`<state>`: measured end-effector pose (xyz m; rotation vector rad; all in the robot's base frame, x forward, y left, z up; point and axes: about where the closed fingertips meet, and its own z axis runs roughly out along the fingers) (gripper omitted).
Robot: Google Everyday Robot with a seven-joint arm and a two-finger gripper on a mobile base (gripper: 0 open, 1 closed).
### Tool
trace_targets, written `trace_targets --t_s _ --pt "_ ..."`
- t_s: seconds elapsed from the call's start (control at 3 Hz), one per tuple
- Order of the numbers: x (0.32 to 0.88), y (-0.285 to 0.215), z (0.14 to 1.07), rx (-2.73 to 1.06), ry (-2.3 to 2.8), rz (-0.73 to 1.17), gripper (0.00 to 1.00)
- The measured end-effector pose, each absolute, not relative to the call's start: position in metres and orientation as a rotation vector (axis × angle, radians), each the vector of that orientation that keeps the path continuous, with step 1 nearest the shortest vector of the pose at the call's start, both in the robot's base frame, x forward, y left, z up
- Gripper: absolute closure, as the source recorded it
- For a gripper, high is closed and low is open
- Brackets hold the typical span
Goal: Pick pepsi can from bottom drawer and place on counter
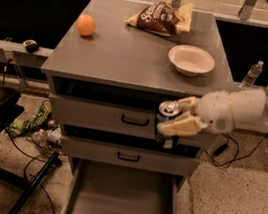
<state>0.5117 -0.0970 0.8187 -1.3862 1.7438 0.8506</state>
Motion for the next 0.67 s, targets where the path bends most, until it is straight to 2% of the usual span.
trace_targets --t_s 0.67 --pt "0.578 -0.09 0.935 -1.269 1.67 0.736 1.0"
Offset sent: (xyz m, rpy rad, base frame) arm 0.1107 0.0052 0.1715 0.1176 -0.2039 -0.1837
